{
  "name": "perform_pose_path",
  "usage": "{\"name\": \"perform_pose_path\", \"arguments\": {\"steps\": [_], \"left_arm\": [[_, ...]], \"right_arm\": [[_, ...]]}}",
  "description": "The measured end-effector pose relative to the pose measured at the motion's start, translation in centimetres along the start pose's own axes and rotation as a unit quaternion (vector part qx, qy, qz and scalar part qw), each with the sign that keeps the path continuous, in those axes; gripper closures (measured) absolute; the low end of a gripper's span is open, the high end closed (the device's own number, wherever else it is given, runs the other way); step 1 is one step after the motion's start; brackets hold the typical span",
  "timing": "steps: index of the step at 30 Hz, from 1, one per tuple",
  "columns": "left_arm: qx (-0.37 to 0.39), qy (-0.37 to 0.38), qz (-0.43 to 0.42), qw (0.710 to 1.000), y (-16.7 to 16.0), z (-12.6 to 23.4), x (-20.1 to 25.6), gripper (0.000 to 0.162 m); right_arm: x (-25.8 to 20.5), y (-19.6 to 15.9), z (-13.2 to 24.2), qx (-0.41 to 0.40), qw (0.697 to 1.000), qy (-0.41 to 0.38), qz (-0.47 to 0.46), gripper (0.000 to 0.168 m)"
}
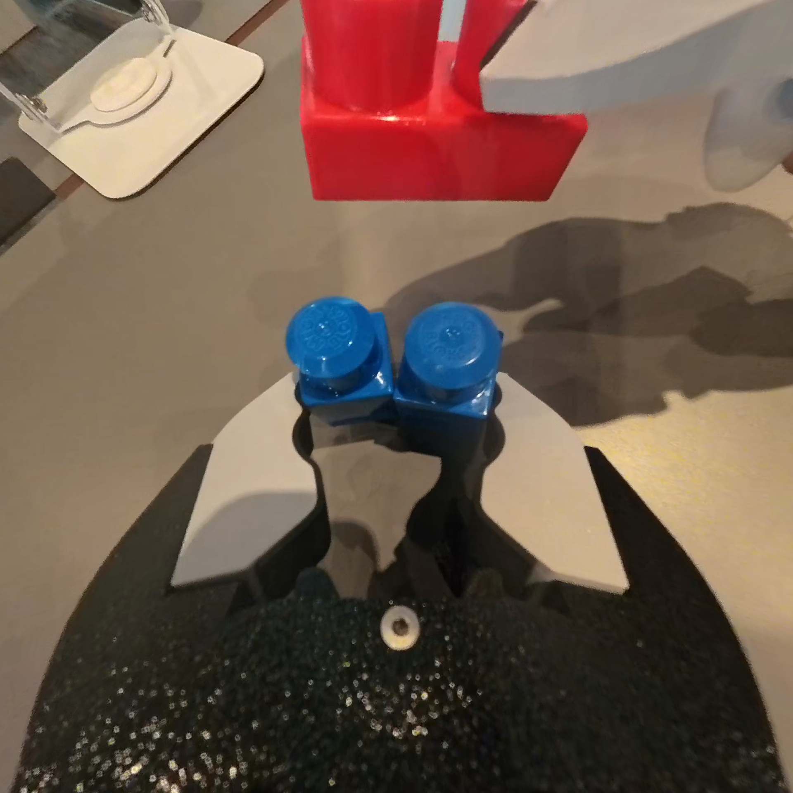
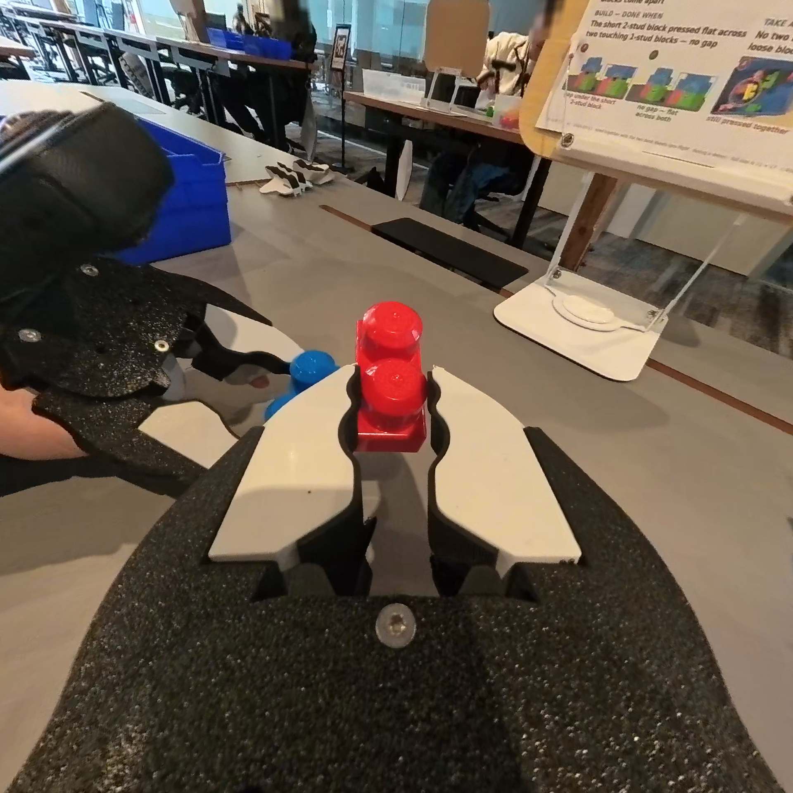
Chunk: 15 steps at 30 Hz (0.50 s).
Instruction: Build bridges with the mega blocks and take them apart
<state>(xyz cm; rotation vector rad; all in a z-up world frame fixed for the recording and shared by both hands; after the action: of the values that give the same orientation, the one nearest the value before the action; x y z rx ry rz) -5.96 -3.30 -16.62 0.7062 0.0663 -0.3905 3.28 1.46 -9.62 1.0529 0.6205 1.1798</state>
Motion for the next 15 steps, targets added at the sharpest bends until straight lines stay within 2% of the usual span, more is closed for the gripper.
{"name": "perform_pose_path", "arguments": {"steps": [15], "left_arm": [[0.003, -0.003, -0.012, 1.0, 0.05, 0.04, 0.2, 0.084]], "right_arm": [[-0.2, 0.05, 0.0, 0.002, 1.0, 0.007, 0.003, 0.14]]}}
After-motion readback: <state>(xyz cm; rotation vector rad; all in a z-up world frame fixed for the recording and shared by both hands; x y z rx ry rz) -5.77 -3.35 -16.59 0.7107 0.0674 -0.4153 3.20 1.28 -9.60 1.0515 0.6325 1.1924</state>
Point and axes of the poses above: each gripper's, where its closed fingertips meet, z back along the fingers, y out of its top, x = y × z across the jaws, the point moved 5 cm from there along z, back along the fingers, and after that the axes turned 13 degrees about -x, right-handed, at the moved point
